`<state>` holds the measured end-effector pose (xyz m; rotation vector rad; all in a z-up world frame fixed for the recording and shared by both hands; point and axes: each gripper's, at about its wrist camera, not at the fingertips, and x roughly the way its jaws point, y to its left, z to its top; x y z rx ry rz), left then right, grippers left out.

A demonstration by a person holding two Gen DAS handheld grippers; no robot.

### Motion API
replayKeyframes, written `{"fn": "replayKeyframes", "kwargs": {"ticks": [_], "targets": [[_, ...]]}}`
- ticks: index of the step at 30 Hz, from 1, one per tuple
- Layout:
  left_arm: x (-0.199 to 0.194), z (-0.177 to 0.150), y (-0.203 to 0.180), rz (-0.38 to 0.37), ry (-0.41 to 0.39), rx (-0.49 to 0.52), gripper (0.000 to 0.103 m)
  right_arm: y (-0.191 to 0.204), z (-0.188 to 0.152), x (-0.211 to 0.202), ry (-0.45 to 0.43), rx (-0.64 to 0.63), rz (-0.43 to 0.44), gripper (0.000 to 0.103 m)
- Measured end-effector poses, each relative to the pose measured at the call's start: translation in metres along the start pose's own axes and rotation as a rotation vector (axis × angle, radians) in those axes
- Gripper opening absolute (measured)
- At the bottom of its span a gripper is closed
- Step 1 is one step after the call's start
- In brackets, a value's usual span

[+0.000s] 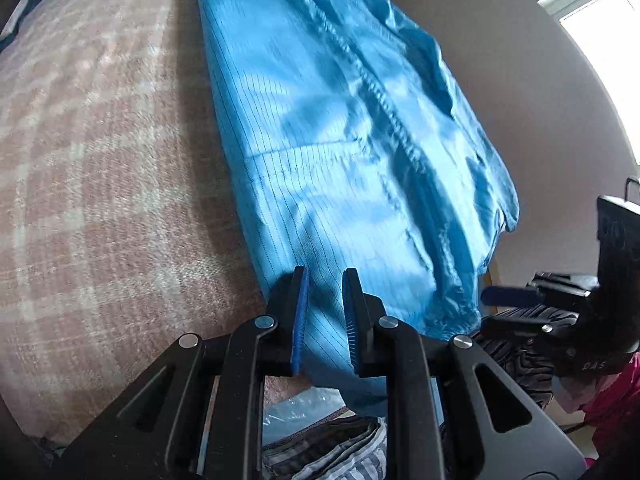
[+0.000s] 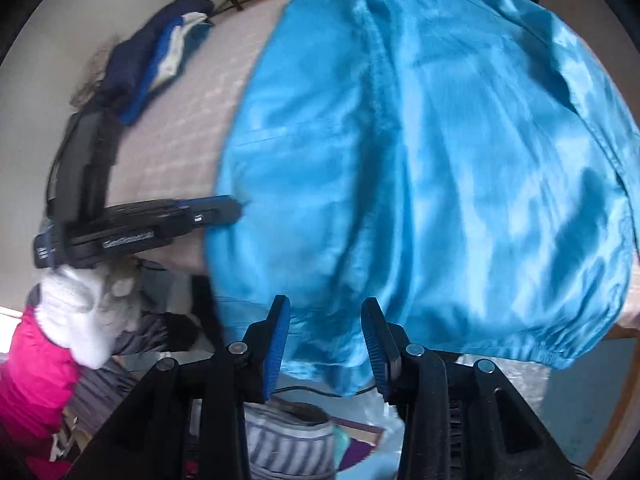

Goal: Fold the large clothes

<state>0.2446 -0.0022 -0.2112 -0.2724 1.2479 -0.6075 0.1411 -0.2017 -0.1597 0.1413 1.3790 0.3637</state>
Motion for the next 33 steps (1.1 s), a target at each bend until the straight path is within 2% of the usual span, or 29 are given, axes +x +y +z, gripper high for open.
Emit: {"fn": "replayKeyframes", "kwargs": {"ticks": [3, 4, 6, 9, 13, 14, 15, 16, 17, 18, 19, 28, 30, 33], "targets": [[-0.025, -0.014, -0.005, -0.039, -0.045, 0.027, 0.018, -0.013, -0.013, -0.001, 0.019, 0.104, 0.047, 0.044], [-0.031, -0.023, -0.005, -0.063, -0.050, 0.031, 0.018, -0.018, -0.017, -0.001, 0.025, 0.141, 0.061, 0.048], [-0.032, -0.036, -0.005, -0.092, -0.030, 0.030, 0.018, -0.035, -0.024, 0.003, 0.047, 0.239, 0.112, 0.051], [-0.022, -0.055, -0.009, -0.117, 0.026, 0.042, 0.018, -0.042, -0.025, 0.009, 0.048, 0.259, 0.097, 0.051], [-0.010, -0.065, -0.010, -0.118, 0.061, 0.034, 0.018, -0.052, -0.015, 0.027, 0.080, 0.336, 0.149, 0.056], [-0.007, -0.066, -0.010, -0.122, 0.068, 0.028, 0.018, -0.053, -0.013, 0.032, 0.095, 0.351, 0.174, 0.055], [-0.005, -0.066, -0.011, -0.123, 0.073, 0.026, 0.018, -0.053, -0.012, 0.036, 0.109, 0.355, 0.190, 0.050], [-0.003, -0.066, -0.012, -0.124, 0.081, 0.028, 0.018, -0.053, -0.011, 0.039, 0.118, 0.354, 0.189, 0.036], [-0.001, -0.066, -0.013, -0.126, 0.085, 0.031, 0.018, -0.051, -0.008, 0.041, 0.128, 0.342, 0.186, 0.029], [-0.001, -0.066, -0.014, -0.131, 0.084, 0.033, 0.018, -0.046, -0.007, 0.039, 0.132, 0.321, 0.188, 0.016], [0.000, -0.065, -0.016, -0.138, 0.083, 0.034, 0.018, -0.040, -0.004, 0.035, 0.127, 0.292, 0.188, 0.012], [-0.004, -0.072, -0.037, -0.178, 0.070, 0.076, 0.018, 0.033, 0.026, -0.043, -0.055, -0.124, 0.054, 0.008], [-0.014, -0.073, -0.040, -0.195, 0.039, 0.072, 0.018, 0.044, 0.027, -0.049, -0.065, -0.173, 0.037, 0.008], [-0.034, -0.074, -0.051, -0.194, -0.034, 0.127, 0.018, 0.050, 0.032, -0.049, -0.066, -0.188, 0.033, 0.008]]}}
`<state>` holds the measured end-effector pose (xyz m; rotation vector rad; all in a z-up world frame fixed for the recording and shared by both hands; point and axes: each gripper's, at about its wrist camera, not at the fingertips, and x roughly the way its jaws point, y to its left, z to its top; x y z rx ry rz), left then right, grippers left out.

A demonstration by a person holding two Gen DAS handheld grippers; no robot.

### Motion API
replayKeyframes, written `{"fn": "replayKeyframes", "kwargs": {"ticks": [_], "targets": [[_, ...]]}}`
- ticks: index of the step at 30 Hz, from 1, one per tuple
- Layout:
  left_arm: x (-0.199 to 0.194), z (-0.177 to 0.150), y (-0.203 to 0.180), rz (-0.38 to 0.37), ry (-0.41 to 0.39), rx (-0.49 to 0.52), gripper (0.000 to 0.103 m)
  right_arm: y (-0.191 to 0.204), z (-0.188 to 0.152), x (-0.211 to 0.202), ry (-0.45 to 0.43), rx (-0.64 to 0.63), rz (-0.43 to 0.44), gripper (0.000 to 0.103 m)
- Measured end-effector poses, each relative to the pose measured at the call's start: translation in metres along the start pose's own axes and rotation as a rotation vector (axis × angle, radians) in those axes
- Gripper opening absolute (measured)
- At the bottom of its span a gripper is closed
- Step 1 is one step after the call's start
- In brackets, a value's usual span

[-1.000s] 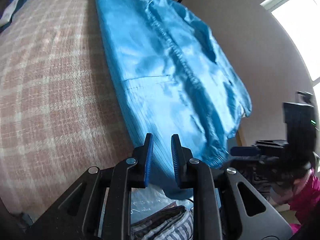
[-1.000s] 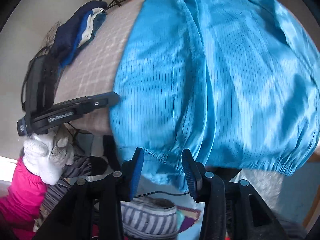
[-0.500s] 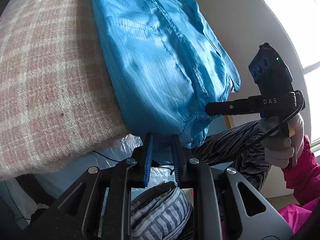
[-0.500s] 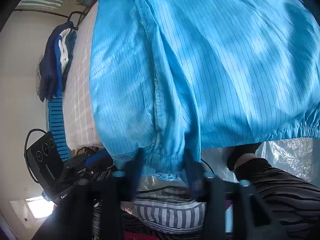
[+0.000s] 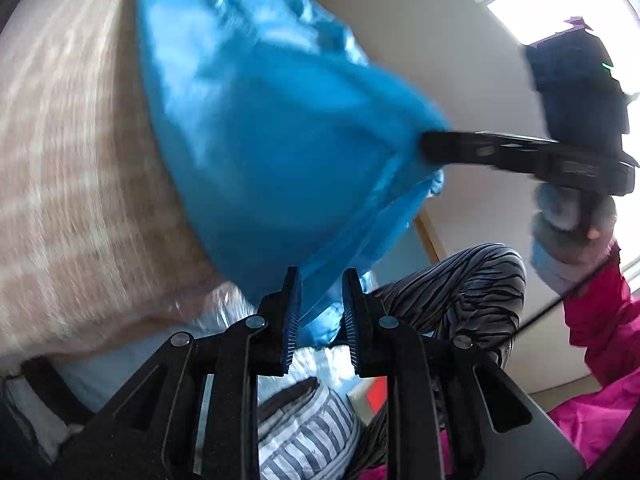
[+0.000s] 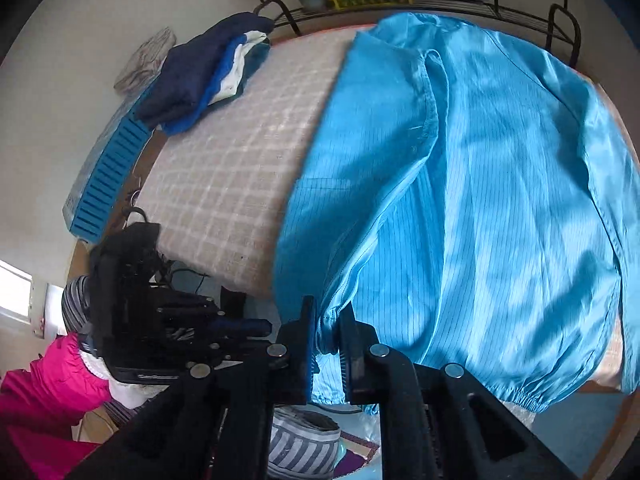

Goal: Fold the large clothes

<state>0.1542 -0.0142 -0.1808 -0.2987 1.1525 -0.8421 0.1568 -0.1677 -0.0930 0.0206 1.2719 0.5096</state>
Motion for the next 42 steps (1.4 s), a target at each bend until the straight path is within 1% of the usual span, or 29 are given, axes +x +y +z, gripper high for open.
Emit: {"fn": "replayKeyframes", "kwargs": {"ticks": [1, 3, 5, 6, 7, 8, 9, 10, 11, 12, 14, 15, 16, 17, 18, 20, 23, 25, 27, 28, 29, 30, 31, 32, 33, 34, 36, 40, 42], "targets": [[-0.003, 0.000, -0.006, 0.009, -0.007, 0.024, 0.019, -0.002, 0.000, 0.000, 0.002, 0.004, 0.001, 0.008], [0.002, 0.004, -0.014, 0.007, -0.003, 0.062, 0.019, -0.010, -0.001, 0.001, 0.010, 0.040, 0.035, 0.008], [0.014, 0.002, -0.020, -0.003, 0.019, 0.084, 0.019, -0.023, -0.007, 0.004, 0.029, 0.111, 0.084, 0.008], [0.017, 0.001, -0.019, -0.010, 0.037, 0.086, 0.019, -0.028, -0.012, 0.006, 0.034, 0.136, 0.083, 0.009], [0.030, -0.001, -0.018, -0.016, 0.082, 0.090, 0.019, -0.036, -0.019, 0.011, 0.052, 0.162, 0.064, 0.015], [0.041, -0.004, -0.017, -0.010, 0.120, 0.089, 0.019, -0.043, -0.025, 0.018, 0.082, 0.180, 0.036, 0.019], [0.043, -0.006, -0.015, -0.004, 0.146, 0.087, 0.019, -0.051, -0.031, 0.027, 0.120, 0.186, -0.006, 0.032], [0.048, -0.010, -0.013, 0.000, 0.171, 0.086, 0.019, -0.057, -0.038, 0.037, 0.161, 0.179, -0.053, 0.034], [0.047, -0.013, -0.013, 0.002, 0.174, 0.086, 0.019, -0.062, -0.043, 0.043, 0.189, 0.169, -0.089, 0.034], [0.042, -0.015, -0.013, 0.009, 0.164, 0.085, 0.019, -0.068, -0.047, 0.047, 0.196, 0.155, -0.122, 0.034], [0.027, -0.013, -0.009, 0.045, 0.118, 0.064, 0.019, -0.078, -0.049, 0.043, 0.144, 0.144, -0.143, 0.036], [0.019, -0.011, -0.003, 0.075, 0.089, 0.035, 0.019, -0.084, -0.048, 0.041, 0.118, 0.164, -0.125, 0.043], [0.010, -0.008, 0.004, 0.102, 0.055, -0.009, 0.019, -0.089, -0.047, 0.041, 0.104, 0.183, -0.101, 0.052], [0.003, -0.006, 0.011, 0.122, 0.031, -0.047, 0.020, -0.096, -0.046, 0.042, 0.092, 0.210, -0.063, 0.055], [0.000, -0.005, 0.017, 0.137, 0.015, -0.073, 0.023, -0.103, -0.045, 0.046, 0.084, 0.234, -0.027, 0.056], [-0.003, -0.001, 0.030, 0.161, 0.004, -0.128, 0.049, -0.108, -0.042, 0.054, 0.077, 0.246, 0.031, 0.055], [0.001, 0.006, 0.043, 0.176, 0.015, -0.171, 0.050, -0.110, -0.037, 0.067, 0.092, 0.240, 0.047, 0.052], [0.011, 0.007, 0.045, 0.168, 0.026, -0.202, 0.050, -0.114, -0.036, 0.073, 0.100, 0.239, 0.062, 0.047], [0.020, 0.009, 0.046, 0.161, 0.049, -0.226, 0.050, -0.116, -0.037, 0.077, 0.090, 0.244, 0.078, 0.047], [0.025, 0.008, 0.043, 0.168, 0.056, -0.225, 0.050, -0.116, -0.037, 0.077, 0.084, 0.245, 0.086, 0.042], [0.026, 0.009, 0.040, 0.183, 0.051, -0.212, 0.048, -0.117, -0.038, 0.078, 0.081, 0.248, 0.096, 0.038], [0.027, 0.010, 0.038, 0.183, 0.051, -0.205, 0.042, -0.116, -0.040, 0.078, 0.081, 0.252, 0.107, 0.027], [0.029, 0.011, 0.039, 0.167, 0.065, -0.208, 0.020, -0.116, -0.040, 0.080, 0.084, 0.257, 0.126, 0.018], [0.031, 0.012, 0.040, 0.153, 0.078, -0.220, 0.009, -0.117, -0.042, 0.081, 0.085, 0.257, 0.135, 0.015], [0.031, 0.012, 0.041, 0.151, 0.079, -0.232, 0.009, -0.118, -0.044, 0.081, 0.086, 0.252, 0.141, 0.012], [0.031, 0.012, 0.042, 0.153, 0.081, -0.236, 0.006, -0.116, -0.044, 0.081, 0.086, 0.247, 0.148, 0.007], [0.026, 0.012, 0.042, 0.170, 0.071, -0.228, 0.005, -0.111, -0.044, 0.082, 0.088, 0.239, 0.176, 0.004], [0.003, 0.008, 0.049, 0.186, 0.032, -0.249, 0.004, -0.101, -0.043, 0.083, 0.089, 0.251, 0.231, 0.002], [-0.006, 0.006, 0.056, 0.226, 0.023, -0.246, 0.004, -0.095, -0.040, 0.086, 0.092, 0.242, 0.245, 0.001]]}}
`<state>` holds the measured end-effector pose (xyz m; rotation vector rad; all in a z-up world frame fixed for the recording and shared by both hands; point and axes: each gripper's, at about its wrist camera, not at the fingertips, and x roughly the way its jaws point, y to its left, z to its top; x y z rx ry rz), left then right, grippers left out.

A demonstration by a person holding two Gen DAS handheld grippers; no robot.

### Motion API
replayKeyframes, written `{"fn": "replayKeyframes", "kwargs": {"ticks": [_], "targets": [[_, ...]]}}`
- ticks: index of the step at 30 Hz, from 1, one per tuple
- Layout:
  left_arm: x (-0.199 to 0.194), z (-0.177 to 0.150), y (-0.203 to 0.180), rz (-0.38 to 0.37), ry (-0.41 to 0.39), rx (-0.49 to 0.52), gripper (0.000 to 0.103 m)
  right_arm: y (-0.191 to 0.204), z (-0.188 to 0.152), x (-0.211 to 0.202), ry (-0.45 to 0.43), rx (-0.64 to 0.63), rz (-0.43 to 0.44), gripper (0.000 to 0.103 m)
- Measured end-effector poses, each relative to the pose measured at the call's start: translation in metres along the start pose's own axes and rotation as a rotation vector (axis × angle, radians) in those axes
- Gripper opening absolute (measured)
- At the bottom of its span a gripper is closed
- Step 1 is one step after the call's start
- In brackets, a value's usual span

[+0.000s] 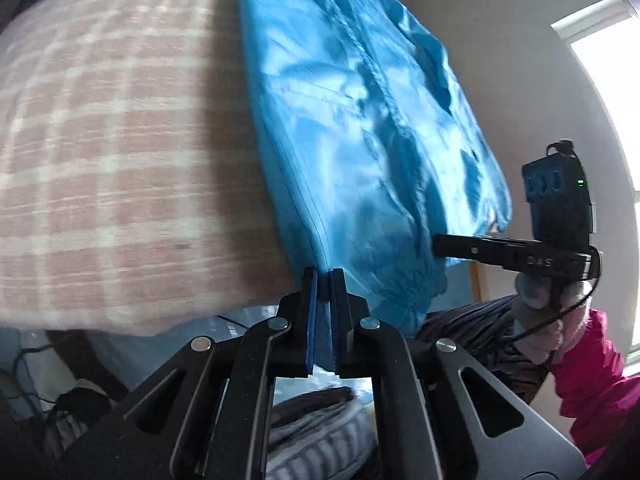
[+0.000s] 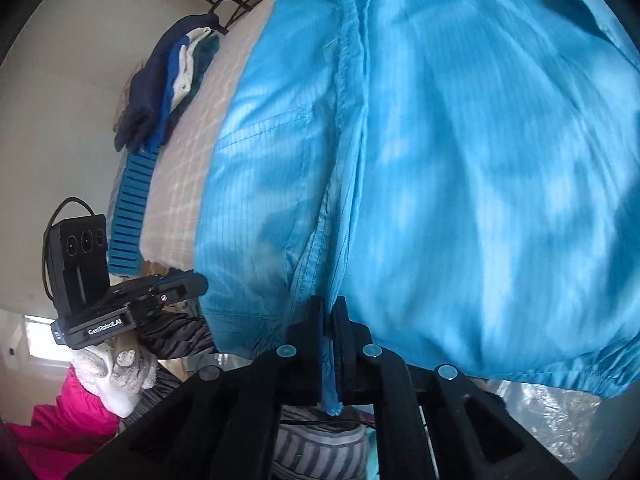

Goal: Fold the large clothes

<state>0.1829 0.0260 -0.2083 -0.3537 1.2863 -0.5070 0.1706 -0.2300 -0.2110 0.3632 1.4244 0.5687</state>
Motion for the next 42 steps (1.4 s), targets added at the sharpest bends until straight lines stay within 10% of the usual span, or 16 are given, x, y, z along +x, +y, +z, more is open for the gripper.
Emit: {"fn": "replayKeyframes", "kwargs": {"ticks": [9, 15, 24, 34, 42], "targets": [[-0.010, 0.004, 0.009, 0.086, -0.056, 0.003, 0.004, 0.022, -0.002, 0.020, 0.026, -0.065, -0.040, 0.001], [-0.025, 0.004, -0.011, 0.087, -0.118, 0.081, 0.004, 0.029, -0.008, -0.008, -0.072, -0.124, -0.112, 0.038], [0.011, 0.011, -0.070, 0.003, -0.110, 0.205, 0.004, 0.029, -0.017, -0.068, -0.247, -0.110, -0.192, 0.039], [0.086, 0.020, -0.098, 0.014, 0.019, 0.242, 0.004, -0.050, -0.025, -0.132, -0.406, 0.070, -0.306, 0.042], [0.073, 0.029, -0.106, 0.009, 0.002, 0.221, 0.004, -0.111, -0.037, -0.186, -0.484, 0.202, -0.367, 0.057]]}}
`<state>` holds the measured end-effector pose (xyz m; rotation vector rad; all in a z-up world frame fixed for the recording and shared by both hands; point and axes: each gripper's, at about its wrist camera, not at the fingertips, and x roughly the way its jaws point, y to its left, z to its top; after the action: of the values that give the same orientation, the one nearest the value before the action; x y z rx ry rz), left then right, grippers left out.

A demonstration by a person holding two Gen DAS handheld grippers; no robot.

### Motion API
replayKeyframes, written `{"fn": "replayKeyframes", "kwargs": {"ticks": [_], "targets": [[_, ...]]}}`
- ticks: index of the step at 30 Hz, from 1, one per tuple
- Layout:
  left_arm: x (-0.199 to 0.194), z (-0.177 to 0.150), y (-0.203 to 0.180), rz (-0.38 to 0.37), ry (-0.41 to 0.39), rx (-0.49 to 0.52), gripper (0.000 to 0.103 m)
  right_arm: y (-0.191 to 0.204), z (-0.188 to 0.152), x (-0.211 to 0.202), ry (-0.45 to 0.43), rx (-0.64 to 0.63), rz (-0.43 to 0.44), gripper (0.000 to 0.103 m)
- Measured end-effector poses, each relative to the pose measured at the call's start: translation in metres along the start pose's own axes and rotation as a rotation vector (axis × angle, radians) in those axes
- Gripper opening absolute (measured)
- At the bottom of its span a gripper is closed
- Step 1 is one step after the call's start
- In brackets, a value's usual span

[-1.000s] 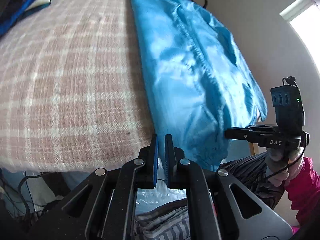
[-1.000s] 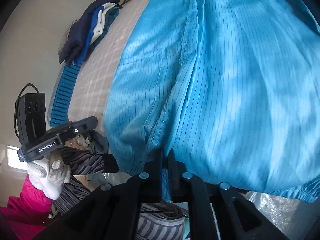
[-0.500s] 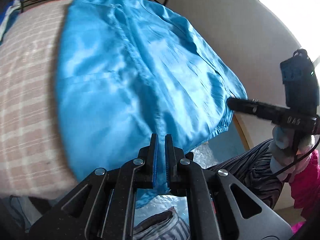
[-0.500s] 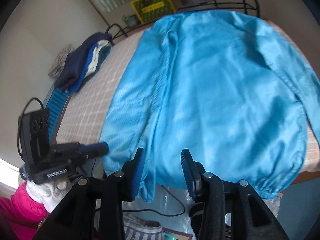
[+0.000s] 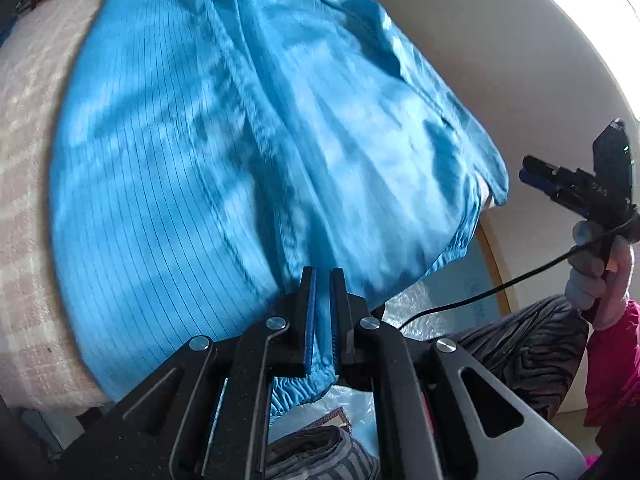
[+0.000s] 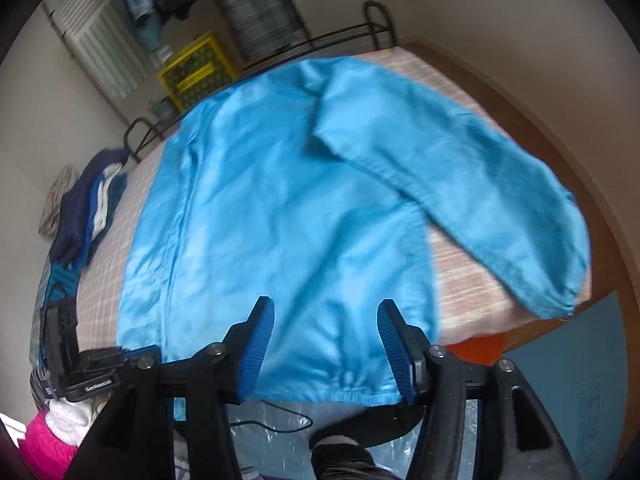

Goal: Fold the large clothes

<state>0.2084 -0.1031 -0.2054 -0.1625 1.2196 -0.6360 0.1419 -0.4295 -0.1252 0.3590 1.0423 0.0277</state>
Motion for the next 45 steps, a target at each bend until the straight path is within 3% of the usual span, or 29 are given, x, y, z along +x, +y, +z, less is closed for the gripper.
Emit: {"fn": "replayKeyframes", "kwargs": {"ticks": [4, 10, 15, 18, 20, 21, 23, 24, 25, 33, 36, 41, 45], "targets": [[-0.028, 0.015, -0.018, 0.007, -0.065, 0.037, 0.004, -0.054, 0.012, -0.017, -0.039, 0.138, -0.016, 0.057], [-0.056, 0.041, -0.047, -0.039, -0.119, 0.086, 0.004, -0.136, 0.032, -0.022, -0.061, 0.292, -0.102, 0.057], [-0.053, 0.055, -0.061, -0.047, -0.113, 0.112, 0.004, -0.170, 0.051, 0.003, -0.029, 0.323, -0.195, 0.064], [-0.050, 0.058, -0.064, -0.043, -0.106, 0.113, 0.004, -0.186, 0.058, 0.022, 0.014, 0.372, -0.187, 0.069], [-0.048, 0.060, -0.062, -0.035, -0.102, 0.108, 0.004, -0.189, 0.060, 0.037, 0.033, 0.378, -0.208, 0.067], [-0.047, 0.060, -0.062, -0.031, -0.102, 0.106, 0.004, -0.189, 0.060, 0.040, 0.035, 0.369, -0.214, 0.061], [-0.048, 0.060, -0.059, -0.024, -0.107, 0.096, 0.004, -0.184, 0.062, 0.050, 0.046, 0.337, -0.217, 0.034], [-0.050, 0.058, -0.058, -0.023, -0.109, 0.092, 0.004, -0.182, 0.060, 0.052, 0.046, 0.328, -0.213, 0.014], [-0.051, 0.058, -0.055, -0.025, -0.112, 0.085, 0.004, -0.177, 0.058, 0.051, 0.029, 0.318, -0.210, 0.002], [-0.054, 0.061, -0.047, -0.024, -0.130, 0.069, 0.004, -0.123, 0.060, 0.001, -0.129, 0.179, -0.202, 0.000], [-0.057, 0.062, -0.042, -0.020, -0.159, 0.045, 0.004, -0.079, 0.066, -0.022, -0.197, 0.044, -0.206, 0.000], [-0.063, 0.062, -0.016, -0.027, -0.205, -0.064, 0.004, 0.006, 0.058, -0.033, -0.202, -0.160, -0.036, 0.000], [-0.073, 0.060, 0.008, -0.003, -0.240, -0.147, 0.004, 0.082, 0.028, -0.020, -0.126, -0.358, 0.106, 0.000]]}}
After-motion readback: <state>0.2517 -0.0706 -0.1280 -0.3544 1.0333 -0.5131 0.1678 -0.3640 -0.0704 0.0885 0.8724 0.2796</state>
